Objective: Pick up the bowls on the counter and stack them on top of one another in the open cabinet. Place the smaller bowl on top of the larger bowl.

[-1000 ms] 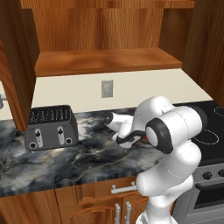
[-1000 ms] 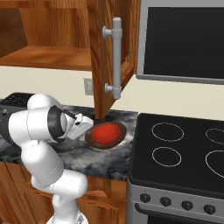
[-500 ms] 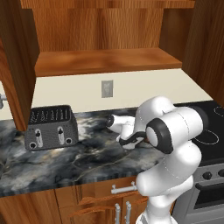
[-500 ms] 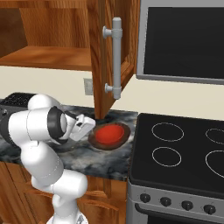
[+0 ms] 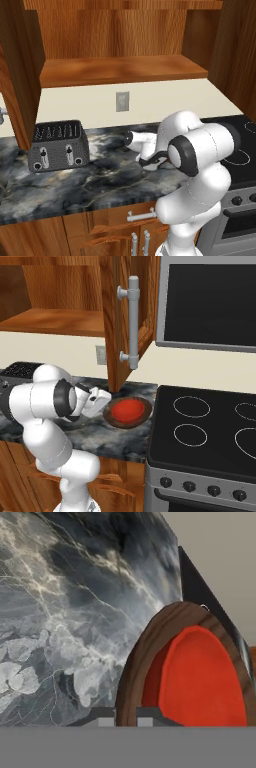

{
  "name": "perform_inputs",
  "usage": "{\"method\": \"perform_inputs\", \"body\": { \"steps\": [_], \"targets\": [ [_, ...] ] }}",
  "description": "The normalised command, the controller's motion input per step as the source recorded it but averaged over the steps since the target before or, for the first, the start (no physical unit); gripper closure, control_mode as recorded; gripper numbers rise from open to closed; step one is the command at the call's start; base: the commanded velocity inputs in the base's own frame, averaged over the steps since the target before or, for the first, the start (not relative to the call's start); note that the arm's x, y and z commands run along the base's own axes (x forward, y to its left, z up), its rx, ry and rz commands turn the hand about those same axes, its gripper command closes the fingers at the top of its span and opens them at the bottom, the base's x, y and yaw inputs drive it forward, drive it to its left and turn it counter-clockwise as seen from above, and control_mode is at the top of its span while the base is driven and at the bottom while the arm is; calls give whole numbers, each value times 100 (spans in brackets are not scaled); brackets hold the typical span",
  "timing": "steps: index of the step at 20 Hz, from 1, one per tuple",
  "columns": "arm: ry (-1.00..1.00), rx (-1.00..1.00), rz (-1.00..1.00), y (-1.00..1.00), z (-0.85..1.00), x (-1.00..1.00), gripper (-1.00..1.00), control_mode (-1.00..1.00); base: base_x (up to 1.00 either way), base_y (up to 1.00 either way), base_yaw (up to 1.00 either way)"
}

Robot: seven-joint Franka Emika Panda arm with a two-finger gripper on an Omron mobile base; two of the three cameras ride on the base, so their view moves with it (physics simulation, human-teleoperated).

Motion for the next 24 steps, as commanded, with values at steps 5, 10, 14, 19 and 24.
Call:
{"method": "perform_inputs", "body": {
  "steps": [5,10,14,19,24],
  "targets": [
    [-4,0,0,-1,34,0,100,-100,0,0,0],
    [-7,0,3,0,42,-9,100,-100,0,0,0],
    [-6,0,4,0,36,-20,100,-100,0,0,0],
    [-2,0,7,6,25,-23,100,-100,0,0,0],
    [0,0,9,14,24,-18,100,-100,0,0,0]
  ]
}}
